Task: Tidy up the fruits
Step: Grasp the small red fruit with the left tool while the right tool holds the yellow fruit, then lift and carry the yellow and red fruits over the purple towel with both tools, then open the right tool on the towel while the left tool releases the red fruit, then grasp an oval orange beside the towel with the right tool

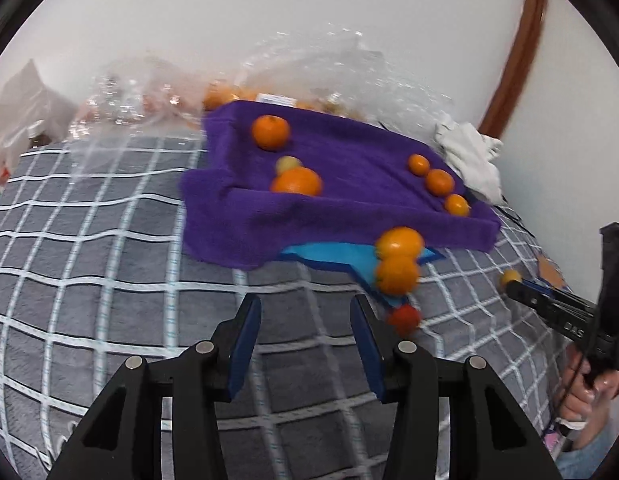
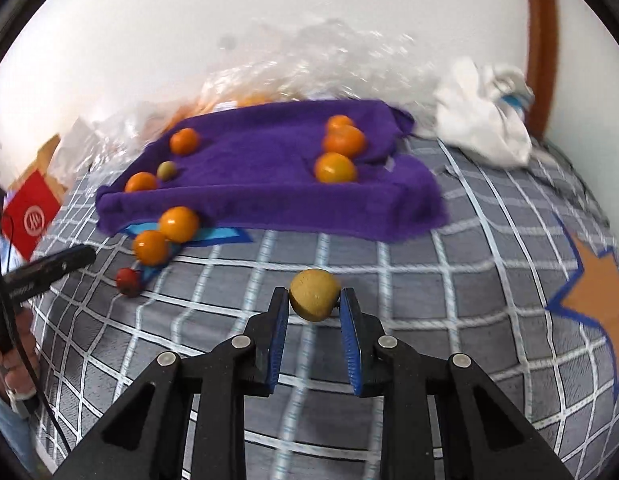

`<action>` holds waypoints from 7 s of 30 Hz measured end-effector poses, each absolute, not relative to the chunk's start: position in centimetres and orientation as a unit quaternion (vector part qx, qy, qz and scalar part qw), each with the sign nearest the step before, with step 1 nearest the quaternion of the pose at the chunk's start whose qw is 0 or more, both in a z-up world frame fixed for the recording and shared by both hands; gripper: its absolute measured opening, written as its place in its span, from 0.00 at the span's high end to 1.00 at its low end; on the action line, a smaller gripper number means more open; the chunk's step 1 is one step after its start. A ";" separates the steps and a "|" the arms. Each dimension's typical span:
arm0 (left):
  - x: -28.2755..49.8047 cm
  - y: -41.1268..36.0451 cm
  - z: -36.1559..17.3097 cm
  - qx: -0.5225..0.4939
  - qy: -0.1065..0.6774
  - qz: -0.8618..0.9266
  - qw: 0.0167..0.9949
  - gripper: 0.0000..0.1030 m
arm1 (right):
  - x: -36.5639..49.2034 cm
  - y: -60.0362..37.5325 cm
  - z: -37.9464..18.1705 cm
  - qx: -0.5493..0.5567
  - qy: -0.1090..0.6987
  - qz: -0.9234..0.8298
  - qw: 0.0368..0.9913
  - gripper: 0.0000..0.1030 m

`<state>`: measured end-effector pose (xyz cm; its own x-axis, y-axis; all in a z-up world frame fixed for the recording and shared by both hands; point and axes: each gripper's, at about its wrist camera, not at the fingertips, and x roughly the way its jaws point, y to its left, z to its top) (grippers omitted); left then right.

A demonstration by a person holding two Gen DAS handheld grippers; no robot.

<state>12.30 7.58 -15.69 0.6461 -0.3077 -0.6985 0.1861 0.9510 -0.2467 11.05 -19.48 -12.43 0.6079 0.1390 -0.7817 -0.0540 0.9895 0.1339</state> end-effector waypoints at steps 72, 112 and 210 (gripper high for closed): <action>11.6 6.6 -15.0 -0.181 0.340 -0.118 0.915 0.78 | 10.4 -20.5 -13.2 0.104 0.428 0.084 0.894 0.73; 11.2 7.3 -14.5 -0.183 0.326 -0.118 0.920 0.78 | 11.2 -19.4 -13.5 0.069 0.440 0.081 0.892 0.75; 14.0 13.5 -14.4 -0.126 0.391 -0.090 0.907 0.61 | 18.8 -9.0 -12.7 0.058 0.474 0.173 0.861 0.60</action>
